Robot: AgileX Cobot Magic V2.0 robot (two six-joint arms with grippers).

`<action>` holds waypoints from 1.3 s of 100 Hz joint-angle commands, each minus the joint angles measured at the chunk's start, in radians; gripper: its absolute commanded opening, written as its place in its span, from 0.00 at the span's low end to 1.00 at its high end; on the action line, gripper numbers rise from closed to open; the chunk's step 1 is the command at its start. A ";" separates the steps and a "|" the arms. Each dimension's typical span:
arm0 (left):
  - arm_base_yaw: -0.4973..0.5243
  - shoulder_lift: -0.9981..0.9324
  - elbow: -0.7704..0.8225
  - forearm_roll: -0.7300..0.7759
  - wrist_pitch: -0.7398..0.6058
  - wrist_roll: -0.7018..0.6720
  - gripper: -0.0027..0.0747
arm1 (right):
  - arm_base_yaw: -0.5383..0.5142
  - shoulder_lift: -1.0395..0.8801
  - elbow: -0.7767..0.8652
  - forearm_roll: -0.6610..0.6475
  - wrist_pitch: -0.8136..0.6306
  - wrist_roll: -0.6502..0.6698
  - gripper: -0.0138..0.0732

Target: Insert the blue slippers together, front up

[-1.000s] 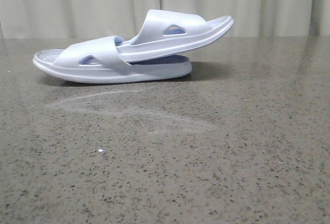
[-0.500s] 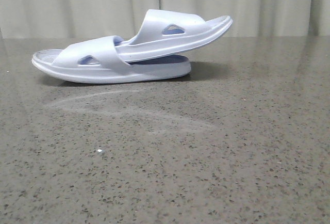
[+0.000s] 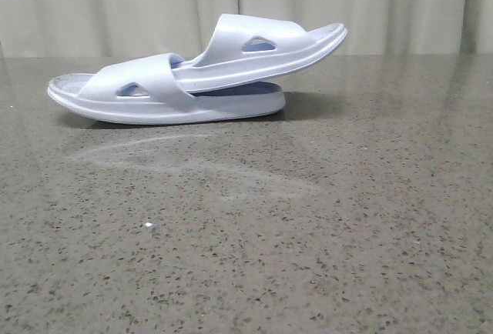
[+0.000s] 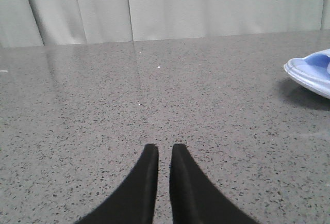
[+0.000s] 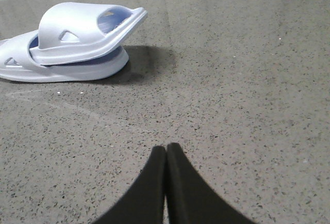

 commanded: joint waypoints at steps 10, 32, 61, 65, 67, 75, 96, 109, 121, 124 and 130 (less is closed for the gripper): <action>0.003 -0.030 0.010 -0.009 -0.079 -0.011 0.05 | 0.002 0.004 -0.025 0.020 -0.041 0.001 0.07; 0.003 -0.030 0.010 -0.009 -0.079 -0.011 0.05 | 0.002 0.004 -0.025 0.020 -0.041 0.001 0.07; 0.003 -0.030 0.010 -0.009 -0.079 -0.011 0.05 | 0.002 0.010 -0.025 0.028 -0.242 0.013 0.07; 0.003 -0.030 0.010 -0.009 -0.079 -0.011 0.05 | 0.002 0.010 -0.025 -0.081 -0.252 0.088 0.07; 0.003 -0.030 0.010 -0.009 -0.079 -0.011 0.05 | 0.002 0.010 -0.025 -0.128 -0.258 0.154 0.07; 0.003 -0.030 0.010 -0.009 -0.079 -0.011 0.05 | 0.002 0.010 -0.025 -0.441 -0.282 0.430 0.07; 0.003 -0.030 0.010 -0.009 -0.079 -0.011 0.05 | 0.002 -0.056 0.094 -0.658 -0.437 0.599 0.07; 0.003 -0.030 0.010 -0.009 -0.079 -0.011 0.05 | 0.002 -0.188 0.218 -0.761 -0.442 0.658 0.07; 0.003 -0.030 0.010 -0.009 -0.079 -0.011 0.05 | 0.000 -0.322 0.300 -0.773 -0.419 0.660 0.07; 0.003 -0.030 0.010 -0.009 -0.079 -0.011 0.05 | 0.000 -0.355 0.313 -0.773 -0.409 0.660 0.07; 0.003 -0.030 0.010 -0.009 -0.079 -0.011 0.05 | 0.000 -0.400 0.309 -0.776 -0.328 0.662 0.07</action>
